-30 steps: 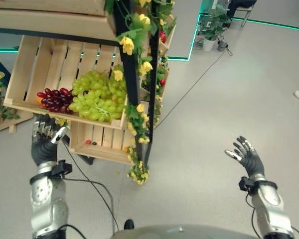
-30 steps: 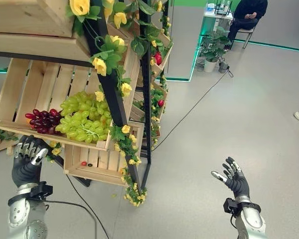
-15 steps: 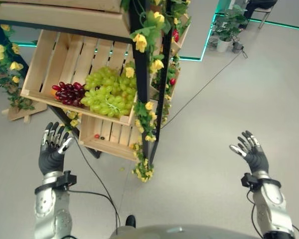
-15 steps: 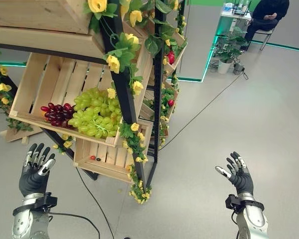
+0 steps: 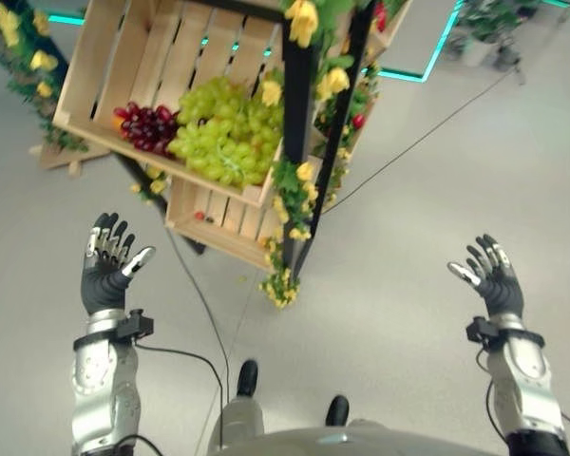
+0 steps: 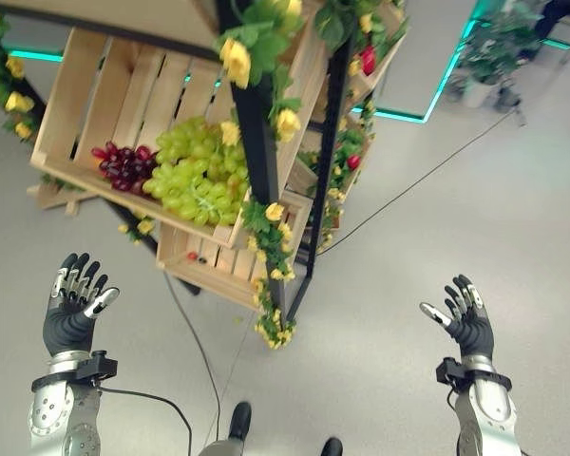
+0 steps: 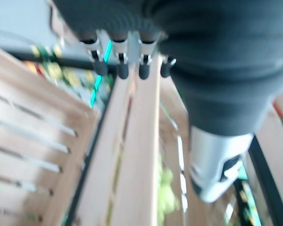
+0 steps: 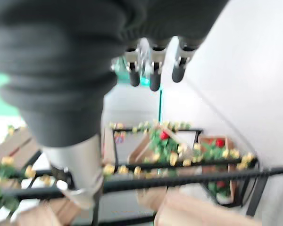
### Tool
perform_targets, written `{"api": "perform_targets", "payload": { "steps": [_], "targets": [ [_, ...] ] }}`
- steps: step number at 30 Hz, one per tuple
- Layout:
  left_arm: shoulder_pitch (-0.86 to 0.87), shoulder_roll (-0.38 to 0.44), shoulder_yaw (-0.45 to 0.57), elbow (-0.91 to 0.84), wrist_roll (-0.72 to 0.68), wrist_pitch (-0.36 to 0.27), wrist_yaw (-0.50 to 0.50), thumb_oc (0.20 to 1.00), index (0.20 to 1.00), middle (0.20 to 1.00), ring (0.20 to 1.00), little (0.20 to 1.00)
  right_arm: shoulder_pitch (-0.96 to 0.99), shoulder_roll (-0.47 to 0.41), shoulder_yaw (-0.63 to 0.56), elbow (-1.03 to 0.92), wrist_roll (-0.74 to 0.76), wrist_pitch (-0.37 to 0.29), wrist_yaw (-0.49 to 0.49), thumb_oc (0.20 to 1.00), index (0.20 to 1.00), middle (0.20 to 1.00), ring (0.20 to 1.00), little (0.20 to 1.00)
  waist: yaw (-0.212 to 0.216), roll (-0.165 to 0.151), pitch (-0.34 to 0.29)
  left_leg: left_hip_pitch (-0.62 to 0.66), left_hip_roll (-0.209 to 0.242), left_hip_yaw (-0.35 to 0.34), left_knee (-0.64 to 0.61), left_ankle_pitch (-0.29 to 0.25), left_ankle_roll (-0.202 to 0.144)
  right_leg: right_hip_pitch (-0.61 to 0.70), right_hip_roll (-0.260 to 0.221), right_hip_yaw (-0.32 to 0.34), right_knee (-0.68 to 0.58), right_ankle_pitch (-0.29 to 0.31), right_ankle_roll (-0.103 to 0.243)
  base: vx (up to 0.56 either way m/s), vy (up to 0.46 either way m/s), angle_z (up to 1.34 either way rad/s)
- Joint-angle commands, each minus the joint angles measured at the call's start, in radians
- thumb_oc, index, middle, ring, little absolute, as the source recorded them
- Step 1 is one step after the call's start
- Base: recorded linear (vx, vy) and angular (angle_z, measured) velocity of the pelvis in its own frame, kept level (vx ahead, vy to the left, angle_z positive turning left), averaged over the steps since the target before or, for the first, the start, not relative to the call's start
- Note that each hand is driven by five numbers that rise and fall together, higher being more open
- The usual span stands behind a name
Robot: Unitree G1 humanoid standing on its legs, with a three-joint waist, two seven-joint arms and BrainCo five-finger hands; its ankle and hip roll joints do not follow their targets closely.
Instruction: Pick up the fruits from the basket on one side to the basket on the other side
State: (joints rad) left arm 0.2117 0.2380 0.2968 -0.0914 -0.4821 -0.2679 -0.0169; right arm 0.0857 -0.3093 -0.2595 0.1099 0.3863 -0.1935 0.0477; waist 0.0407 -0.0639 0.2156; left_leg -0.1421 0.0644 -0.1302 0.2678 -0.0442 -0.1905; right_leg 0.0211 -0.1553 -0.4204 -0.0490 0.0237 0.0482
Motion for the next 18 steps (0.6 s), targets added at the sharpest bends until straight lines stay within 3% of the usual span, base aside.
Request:
{"api": "perform_targets", "payload": {
  "steps": [1, 3, 4, 6, 7, 8, 10, 12, 13, 16, 17, 18],
  "targets": [
    [-0.010, 0.049, -0.003, -0.060, 0.062, -0.078, 0.001, 1.000, 1.000, 1.000, 1.000, 1.000, -0.014, -0.041, -0.010, -0.046, 0.027, -0.076, -0.011, 1.000, 1.000, 1.000, 1.000, 1.000, -0.039, 0.013, -0.064, 0.135, 0.005, -0.089, 0.120, -0.087, 0.065, -0.117, -0.014, 0.049, 0.006, -0.001, 0.048, -0.20, 0.235, -0.16],
    [-0.010, 0.050, -0.008, -0.060, 0.070, -0.081, 0.016, 1.000, 1.000, 1.000, 1.000, 1.000, -0.008, -0.032, -0.011, -0.047, 0.028, -0.072, -0.012, 1.000, 1.000, 1.000, 1.000, 1.000, -0.069, 0.026, -0.069, 0.217, 0.010, -0.086, 0.065, -0.159, 0.081, -0.151, -0.024, 0.070, 0.031, 0.017, 0.066, -0.16, 0.228, -0.02],
    [-0.010, 0.049, -0.008, -0.060, 0.070, -0.082, 0.017, 1.000, 1.000, 1.000, 1.000, 1.000, -0.008, -0.032, -0.011, -0.048, 0.028, -0.072, -0.012, 1.000, 1.000, 1.000, 1.000, 1.000, -0.069, 0.023, -0.068, 0.220, 0.006, -0.085, 0.059, -0.153, 0.081, -0.152, -0.029, 0.071, 0.032, 0.020, 0.067, -0.22, 0.289, -0.08],
    [-0.035, 0.064, -0.043, -0.064, 0.118, -0.080, 0.046, 1.000, 1.000, 1.000, 1.000, 1.000, 0.010, -0.021, -0.036, -0.052, 0.005, -0.075, -0.034, 1.000, 1.000, 1.000, 1.000, 1.000, -0.108, 0.017, -0.067, 0.247, -0.021, -0.028, -0.026, -0.265, 0.119, -0.212, -0.086, 0.081, 0.031, 0.097, 0.113, -0.28, 0.293, -0.09],
    [-0.037, 0.064, -0.045, -0.062, 0.120, -0.081, 0.048, 1.000, 1.000, 1.000, 1.000, 1.000, 0.012, -0.019, -0.037, -0.055, 0.002, -0.074, -0.036, 1.000, 1.000, 1.000, 1.000, 1.000, -0.105, 0.015, -0.068, 0.245, -0.025, -0.026, -0.025, -0.266, 0.123, -0.214, -0.089, 0.085, 0.029, 0.102, 0.117, -0.41, 0.357, 0.06],
    [-0.043, 0.091, -0.065, -0.071, 0.187, -0.082, 0.063, 1.000, 1.000, 1.000, 1.000, 1.000, 0.001, -0.001, -0.042, -0.063, -0.003, -0.080, -0.052, 1.000, 1.000, 1.000, 1.000, 1.000, -0.099, 0.013, -0.050, 0.222, -0.066, 0.024, -0.028, -0.304, 0.150, -0.241, -0.123, 0.071, -0.021, 0.141, 0.158, -0.44, 0.339, 0.04],
    [-0.036, 0.099, -0.070, -0.074, 0.202, -0.086, 0.067, 1.000, 1.000, 1.000, 1.000, 1.000, -0.011, 0.011, -0.029, -0.063, -0.029, -0.077, -0.058, 1.000, 1.000, 1.000, 1.000, 1.000, -0.081, 0.012, -0.024, 0.179, -0.092, 0.068, 0.004, -0.292, 0.163, -0.267, -0.151, 0.092, -0.037, 0.121, 0.175, -0.51, 0.349, -0.99],
    [-0.036, 0.103, -0.075, -0.061, 0.201, -0.087, 0.070, 1.000, 1.000, 1.000, 1.000, 1.000, -0.015, 0.014, -0.018, -0.062, -0.041, -0.074, -0.065, 1.000, 1.000, 1.000, 1.000, 1.000, -0.085, 0.007, -0.013, 0.163, -0.108, 0.082, 0.017, -0.281, 0.171, -0.272, -0.151, 0.132, -0.029, 0.112, 0.166, -0.30, 0.161, -1.37],
    [-0.038, 0.111, -0.078, -0.061, 0.198, -0.090, 0.070, 1.000, 1.000, 1.000, 1.000, 1.000, -0.004, 0.023, -0.015, -0.067, -0.038, -0.068, -0.052, 1.000, 1.000, 1.000, 1.000, 1.000, -0.089, 0.012, -0.006, 0.148, -0.110, 0.094, 0.011, -0.256, 0.178, -0.267, -0.145, 0.177, 0.023, 0.085, 0.158, -0.47, 0.157, -0.55],
    [-0.018, 0.098, -0.074, -0.057, 0.193, -0.080, 0.076, 1.000, 1.000, 1.000, 1.000, 1.000, 0.006, 0.030, -0.008, -0.055, -0.031, -0.066, -0.040, 1.000, 1.000, 1.000, 1.000, 1.000, -0.057, 0.030, -0.031, 0.133, -0.108, 0.143, -0.061, -0.185, 0.202, -0.208, -0.150, 0.132, 0.163, 0.024, 0.133, -0.41, 0.133, -0.73],
    [-0.008, 0.089, -0.070, -0.054, 0.194, -0.076, 0.075, 1.000, 1.000, 1.000, 1.000, 1.000, 0.014, 0.026, 0.005, -0.061, -0.043, -0.062, -0.022, 1.000, 1.000, 1.000, 1.000, 1.000, -0.049, 0.041, -0.061, 0.132, -0.103, 0.159, -0.107, -0.156, 0.217, -0.164, -0.133, 0.171, 0.262, -0.028, 0.123, -0.32, 0.096, -0.49],
    [-0.008, 0.088, -0.070, -0.054, 0.195, -0.076, 0.075, 1.000, 1.000, 1.000, 1.000, 1.000, 0.015, 0.026, 0.005, -0.062, -0.043, -0.061, -0.022, 1.000, 1.000, 1.000, 1.000, 1.000, -0.047, 0.038, -0.062, 0.131, -0.105, 0.162, -0.111, -0.150, 0.217, -0.169, -0.135, 0.175, 0.262, -0.025, 0.122, -0.29, 0.014, -0.56]
  ]
}}
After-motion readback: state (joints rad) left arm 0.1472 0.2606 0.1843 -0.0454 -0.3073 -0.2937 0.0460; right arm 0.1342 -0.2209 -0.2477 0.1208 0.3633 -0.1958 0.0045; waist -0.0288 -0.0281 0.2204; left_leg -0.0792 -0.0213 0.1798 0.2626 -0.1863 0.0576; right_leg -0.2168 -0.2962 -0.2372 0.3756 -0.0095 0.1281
